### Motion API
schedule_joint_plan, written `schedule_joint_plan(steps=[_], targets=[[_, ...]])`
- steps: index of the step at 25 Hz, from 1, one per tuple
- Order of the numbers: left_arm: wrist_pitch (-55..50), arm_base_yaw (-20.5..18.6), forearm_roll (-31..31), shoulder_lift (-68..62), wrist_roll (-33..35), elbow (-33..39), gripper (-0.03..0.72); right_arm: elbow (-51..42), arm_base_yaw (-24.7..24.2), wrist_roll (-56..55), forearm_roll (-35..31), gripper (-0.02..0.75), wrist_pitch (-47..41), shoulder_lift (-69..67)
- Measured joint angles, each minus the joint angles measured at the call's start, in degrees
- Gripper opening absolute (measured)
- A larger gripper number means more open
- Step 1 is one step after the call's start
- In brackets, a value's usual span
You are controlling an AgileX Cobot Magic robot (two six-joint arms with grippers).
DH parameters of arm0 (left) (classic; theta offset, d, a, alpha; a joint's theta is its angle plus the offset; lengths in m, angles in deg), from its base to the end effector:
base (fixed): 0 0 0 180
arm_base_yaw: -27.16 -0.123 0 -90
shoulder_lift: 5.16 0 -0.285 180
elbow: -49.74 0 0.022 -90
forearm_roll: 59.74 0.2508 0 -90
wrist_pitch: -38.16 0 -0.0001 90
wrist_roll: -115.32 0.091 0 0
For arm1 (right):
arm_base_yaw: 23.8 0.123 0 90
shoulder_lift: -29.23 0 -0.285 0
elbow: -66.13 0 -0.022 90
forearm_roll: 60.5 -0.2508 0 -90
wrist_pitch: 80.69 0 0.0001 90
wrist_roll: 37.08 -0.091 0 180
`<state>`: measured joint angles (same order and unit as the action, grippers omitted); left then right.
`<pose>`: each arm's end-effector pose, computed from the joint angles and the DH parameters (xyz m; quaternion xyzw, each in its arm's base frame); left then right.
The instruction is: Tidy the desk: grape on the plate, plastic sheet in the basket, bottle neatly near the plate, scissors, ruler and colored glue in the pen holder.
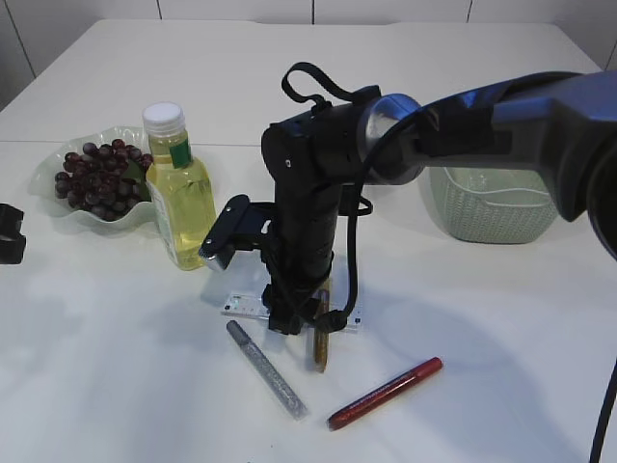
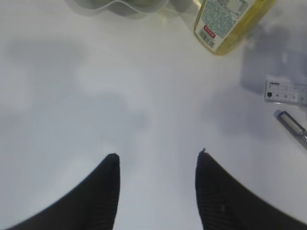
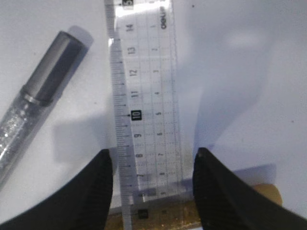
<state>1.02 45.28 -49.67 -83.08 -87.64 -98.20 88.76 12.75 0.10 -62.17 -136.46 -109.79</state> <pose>0.2246 -0.0634 0.2610 0.0117 0.9568 -0.0328 0.2888 0.3698 0.2769 0.1280 -0.5926 0.8025 0.0122 0.0684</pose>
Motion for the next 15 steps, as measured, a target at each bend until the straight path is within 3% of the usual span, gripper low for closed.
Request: schedule_joint_plan(steps=[10,15], targets=[[0.1,0.0,0.0,0.0,0.0,0.0,0.372,0.0,0.0,-0.6,0.1,0.402,0.0,-0.4],[0.1,0.0,0.0,0.0,0.0,0.0,0.372,0.0,0.0,-0.8,0.5,0.336,0.0,-0.4]])
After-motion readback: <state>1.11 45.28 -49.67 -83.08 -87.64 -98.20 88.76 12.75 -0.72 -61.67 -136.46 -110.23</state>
